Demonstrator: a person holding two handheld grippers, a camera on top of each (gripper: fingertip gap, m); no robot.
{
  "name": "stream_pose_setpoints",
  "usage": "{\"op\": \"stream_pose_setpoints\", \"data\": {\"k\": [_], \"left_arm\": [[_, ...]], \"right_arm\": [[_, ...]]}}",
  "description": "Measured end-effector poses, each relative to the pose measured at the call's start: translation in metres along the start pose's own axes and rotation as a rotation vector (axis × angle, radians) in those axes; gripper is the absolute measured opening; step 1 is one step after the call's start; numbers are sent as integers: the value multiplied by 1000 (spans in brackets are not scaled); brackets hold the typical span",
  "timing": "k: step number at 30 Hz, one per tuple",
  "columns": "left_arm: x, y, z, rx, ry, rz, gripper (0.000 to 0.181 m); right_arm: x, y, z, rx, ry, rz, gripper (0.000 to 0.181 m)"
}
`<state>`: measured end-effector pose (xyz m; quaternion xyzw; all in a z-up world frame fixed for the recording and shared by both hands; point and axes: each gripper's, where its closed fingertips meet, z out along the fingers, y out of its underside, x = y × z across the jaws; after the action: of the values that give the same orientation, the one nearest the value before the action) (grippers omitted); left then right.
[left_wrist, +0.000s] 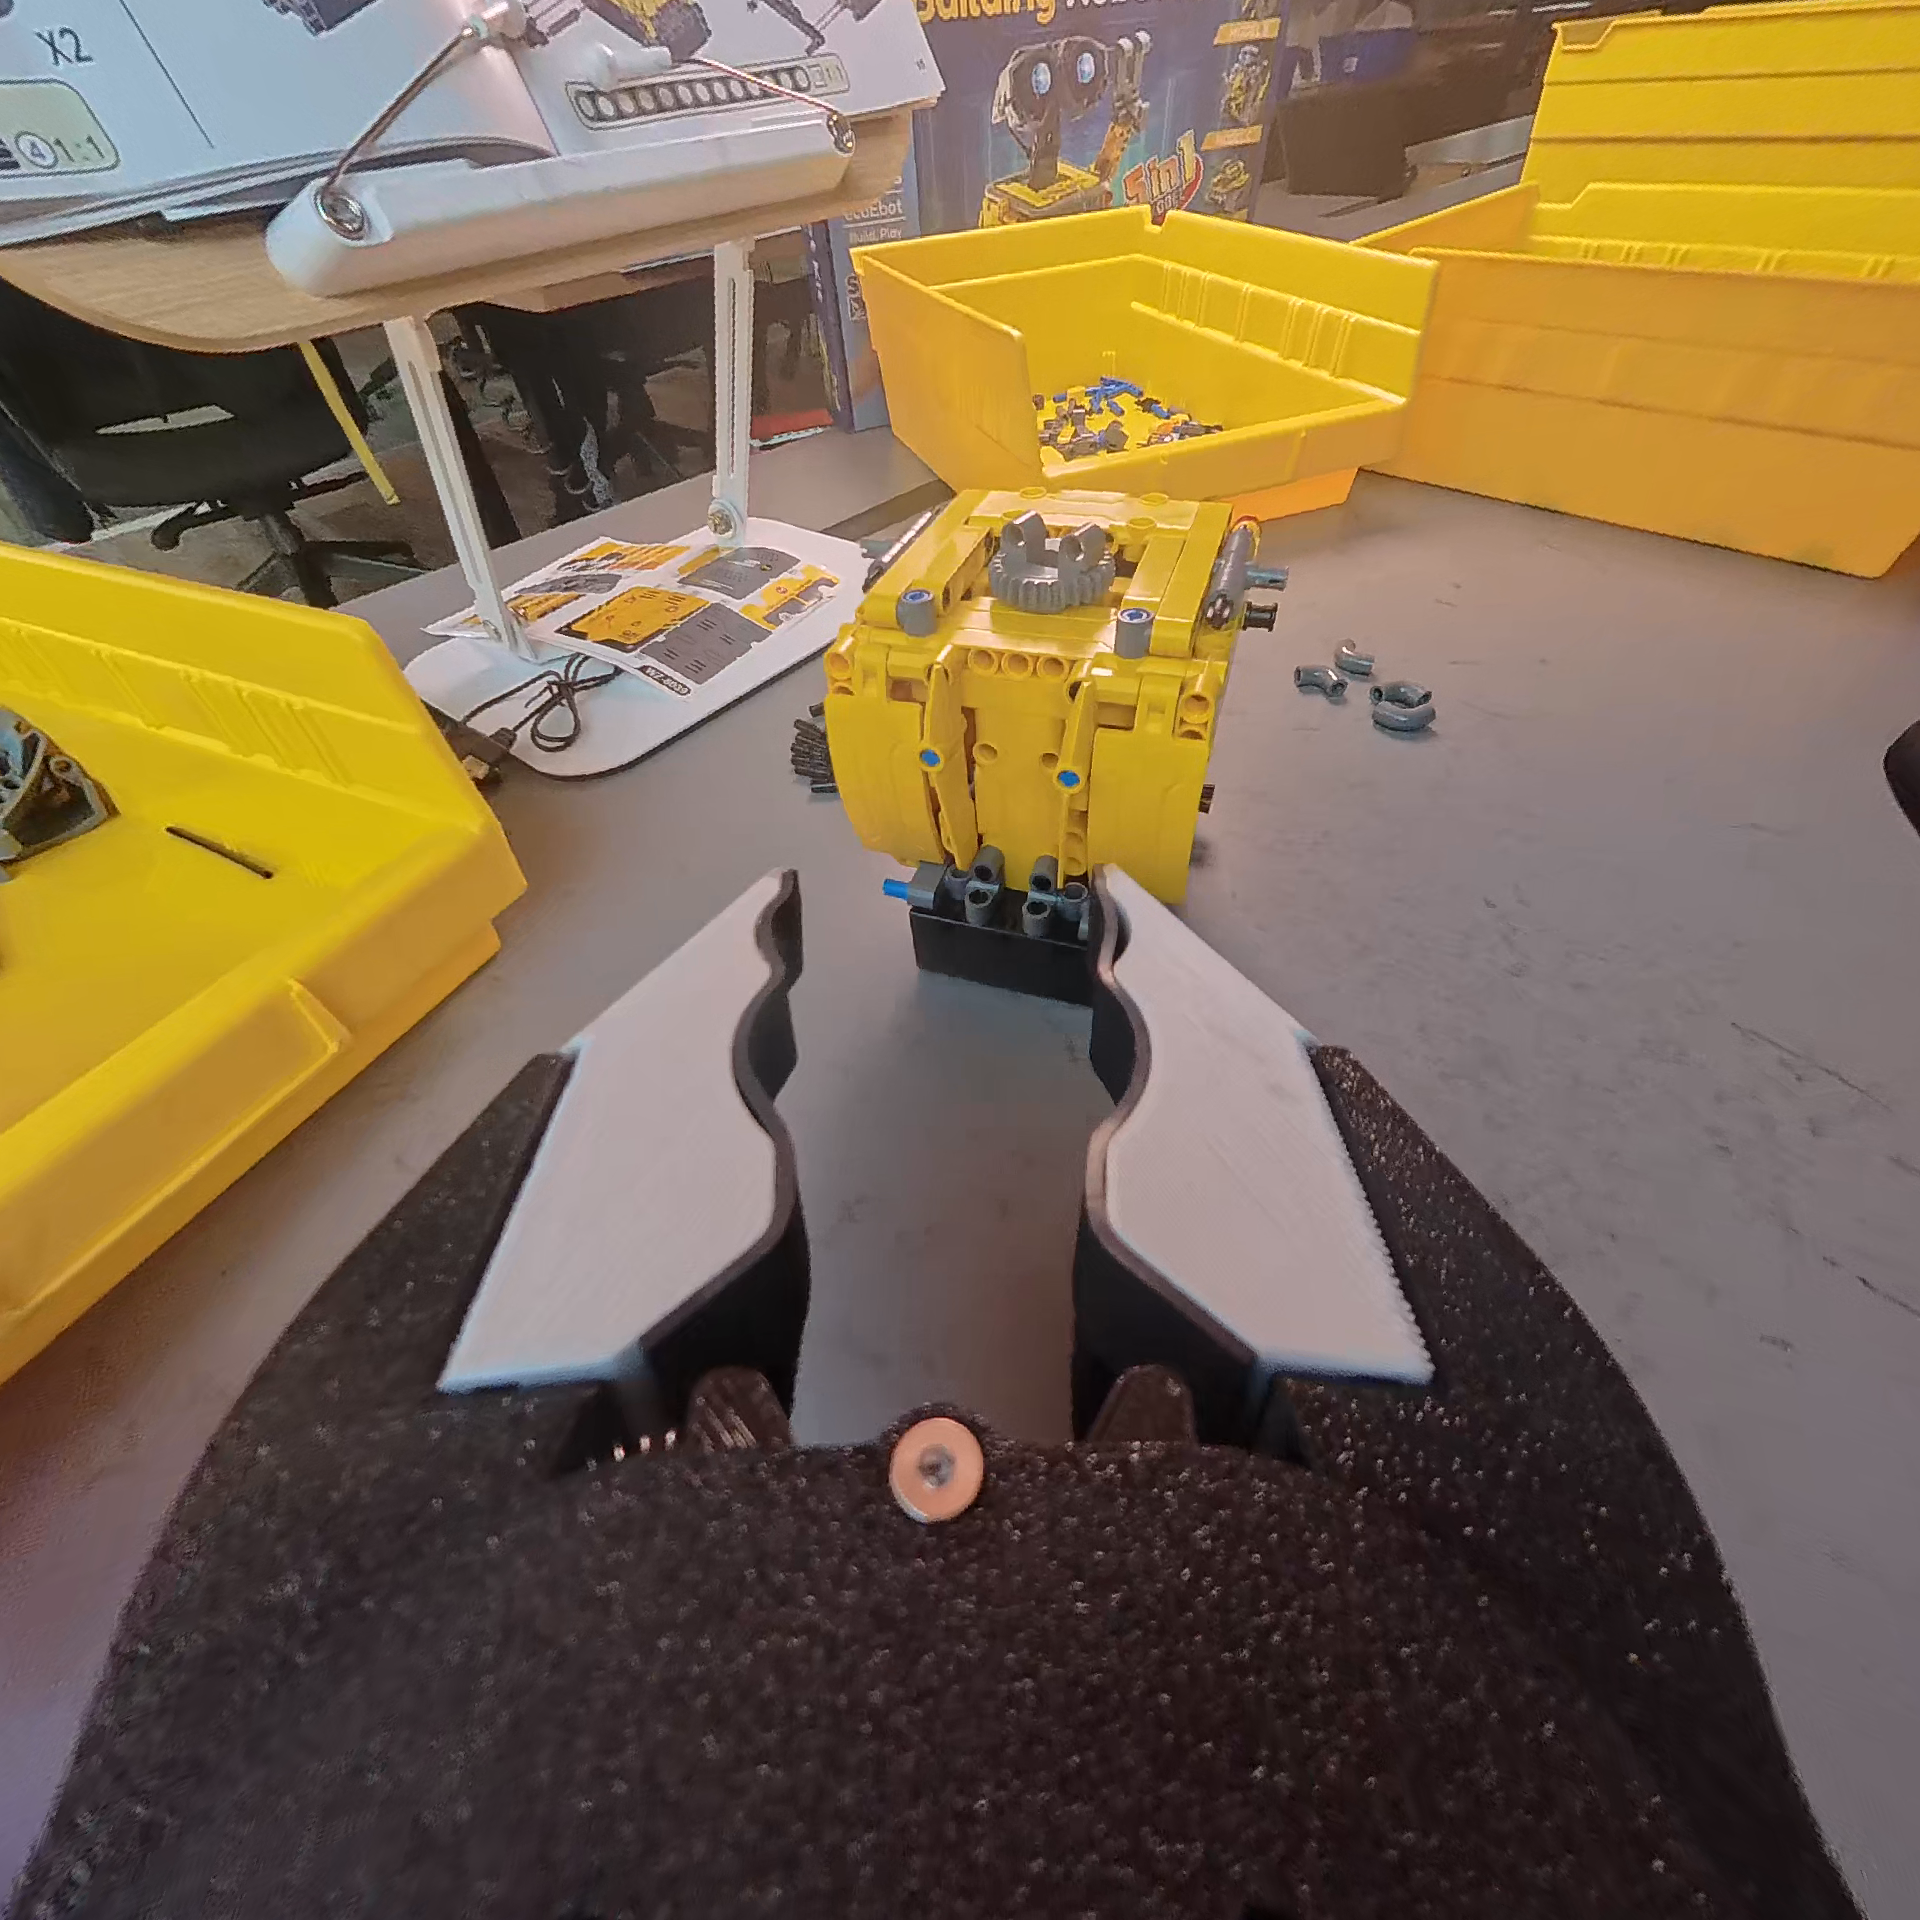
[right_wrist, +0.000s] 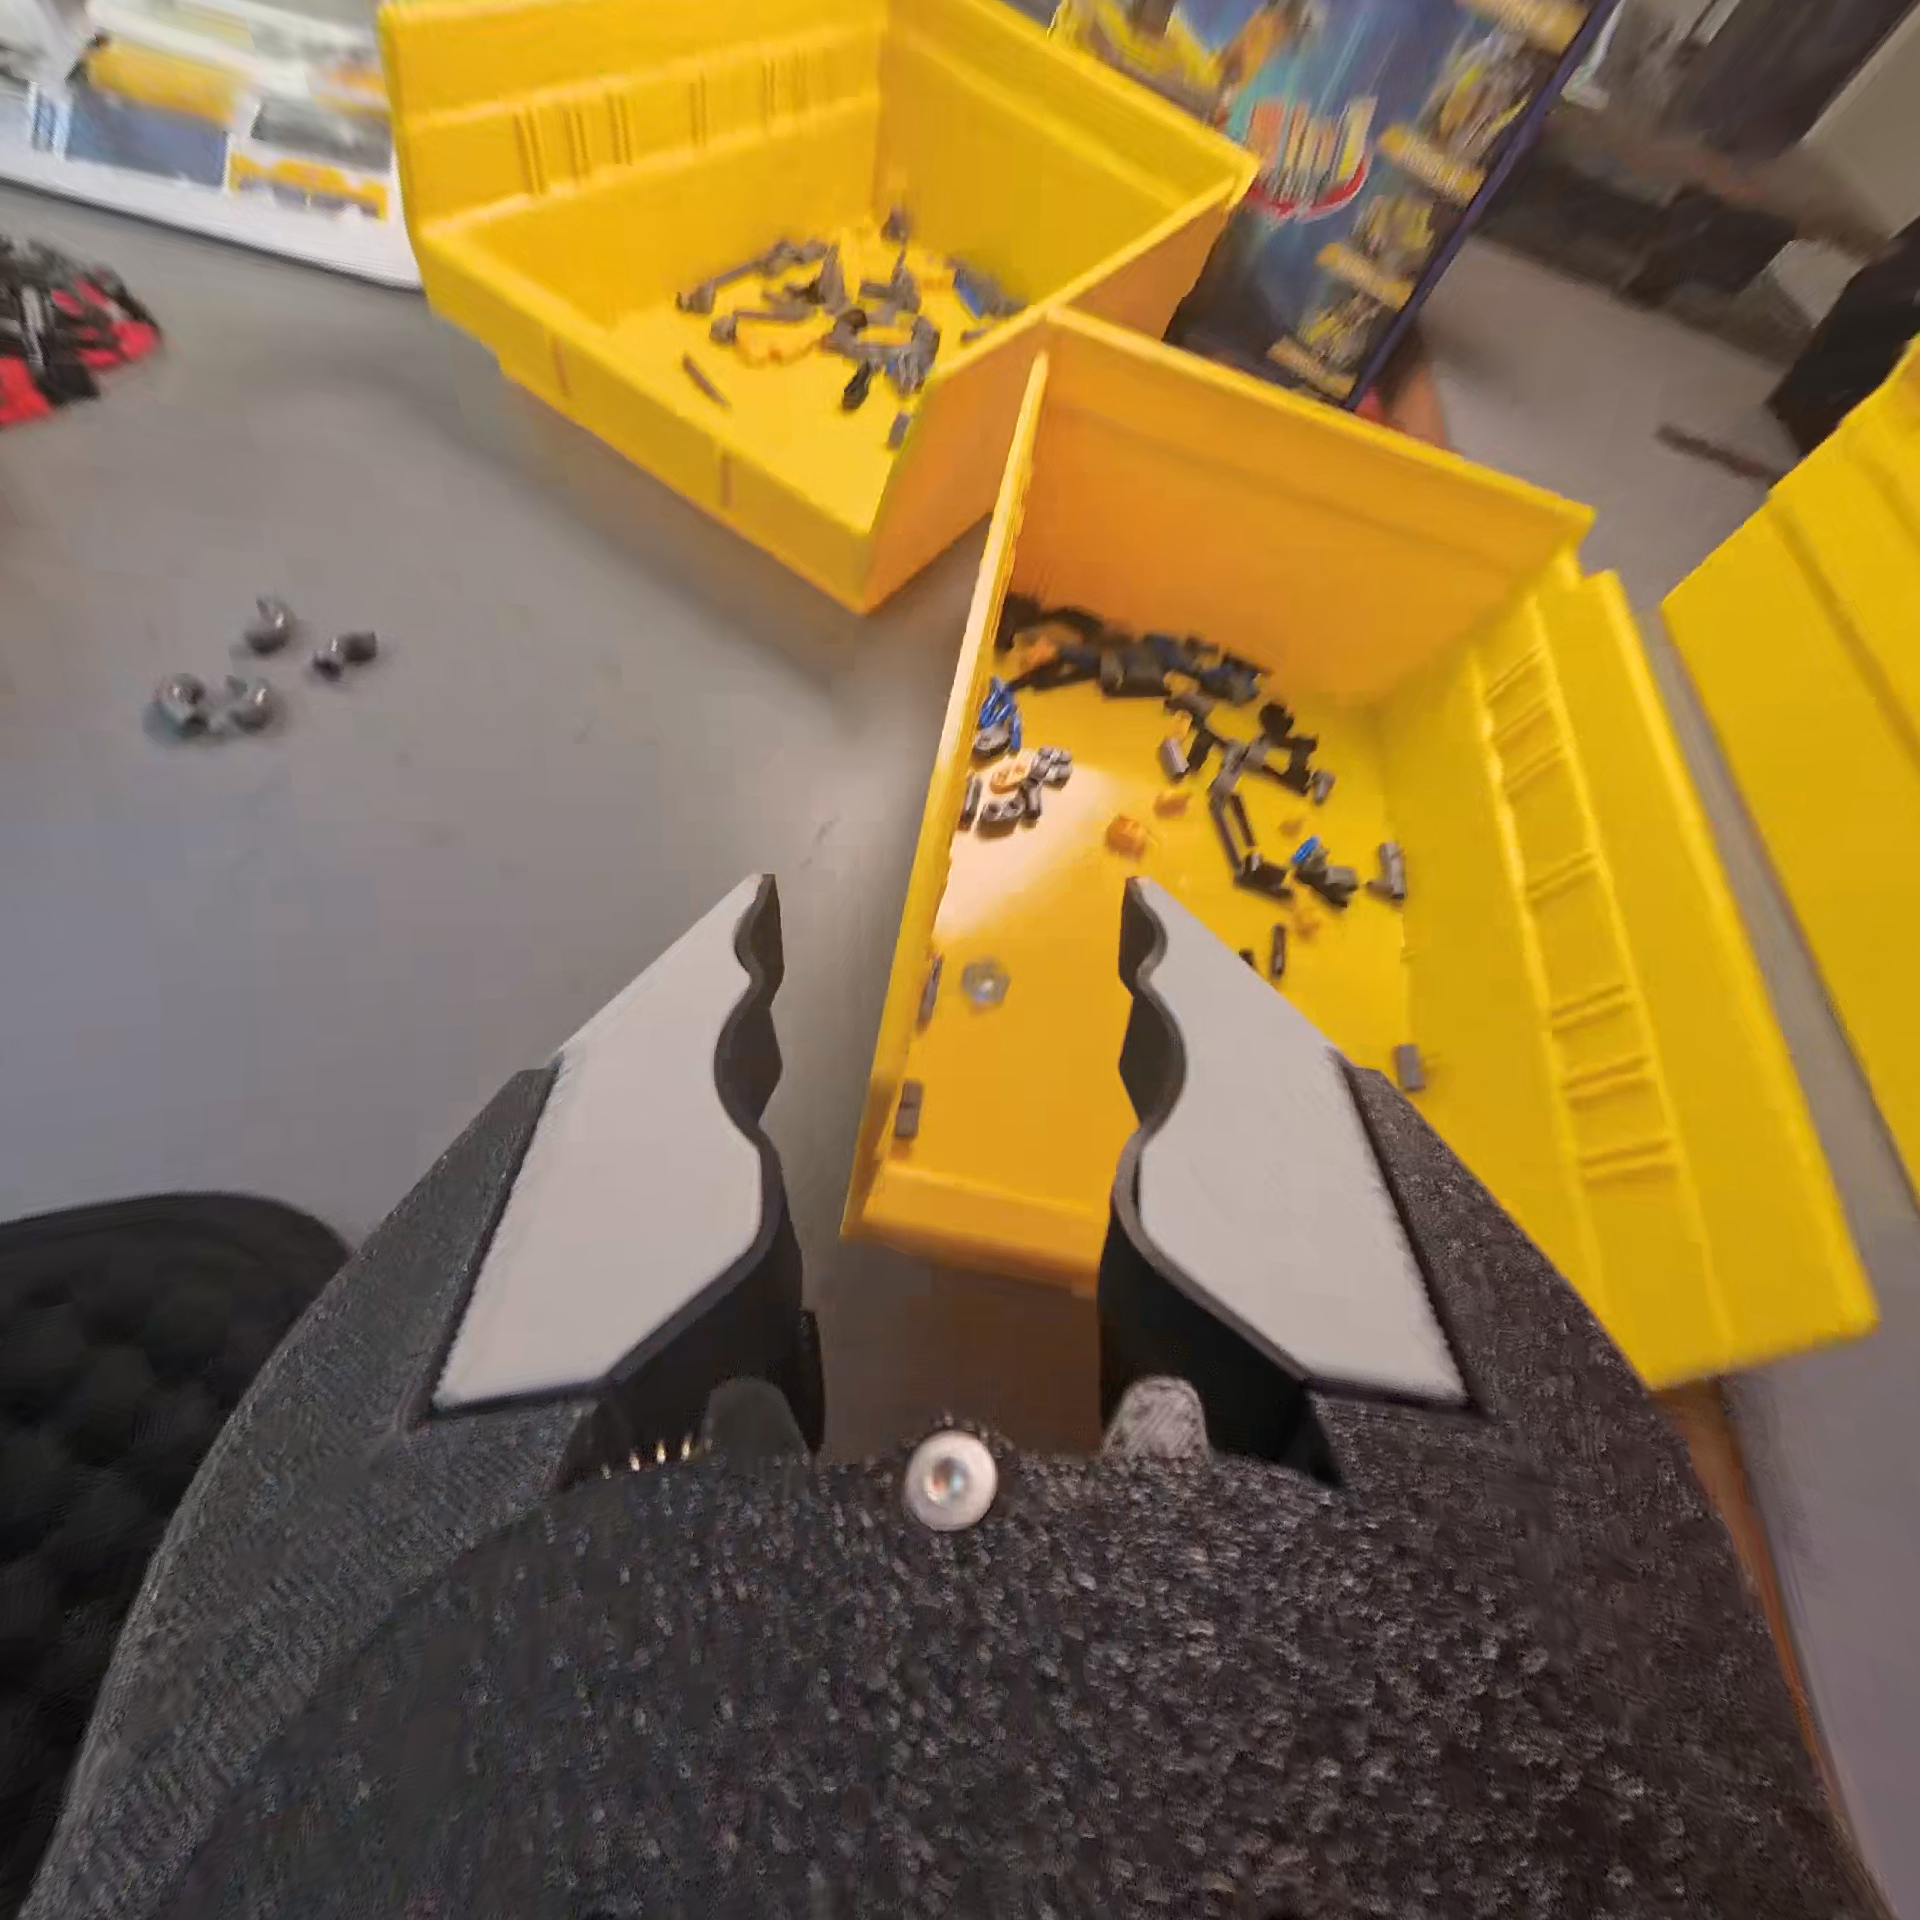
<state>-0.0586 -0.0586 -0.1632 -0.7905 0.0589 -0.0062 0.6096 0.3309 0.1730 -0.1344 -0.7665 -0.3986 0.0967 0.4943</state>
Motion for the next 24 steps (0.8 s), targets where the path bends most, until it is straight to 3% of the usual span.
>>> {"op": "stream_pose_setpoints", "data": {"k": [3, 5, 8, 17, 21, 24], "left_arm": [[5, 0, 1, -6, 7, 12, 54], [7, 1, 2, -9, 11, 15, 54], [8, 1, 2, -12, 12, 24, 53], [7, 1, 0, -14, -1, 39, 52], [6, 0, -2, -11, -4, 41, 53], [6, -1, -3, -8, -6, 42, 52]], "right_arm": [[-17, 31, 5, -75, -20, -35, 47], [-21, 35, 11, -75, 32, -80, 29], [-26, 28, 16, -87, 106, -169, 18], [-120, -19, 54, 6, -69, -328, 42], [-130, -22, 52, 9, -118, -359, 46], [-121, 1, 35, -100, -188, -356, 46]]}}
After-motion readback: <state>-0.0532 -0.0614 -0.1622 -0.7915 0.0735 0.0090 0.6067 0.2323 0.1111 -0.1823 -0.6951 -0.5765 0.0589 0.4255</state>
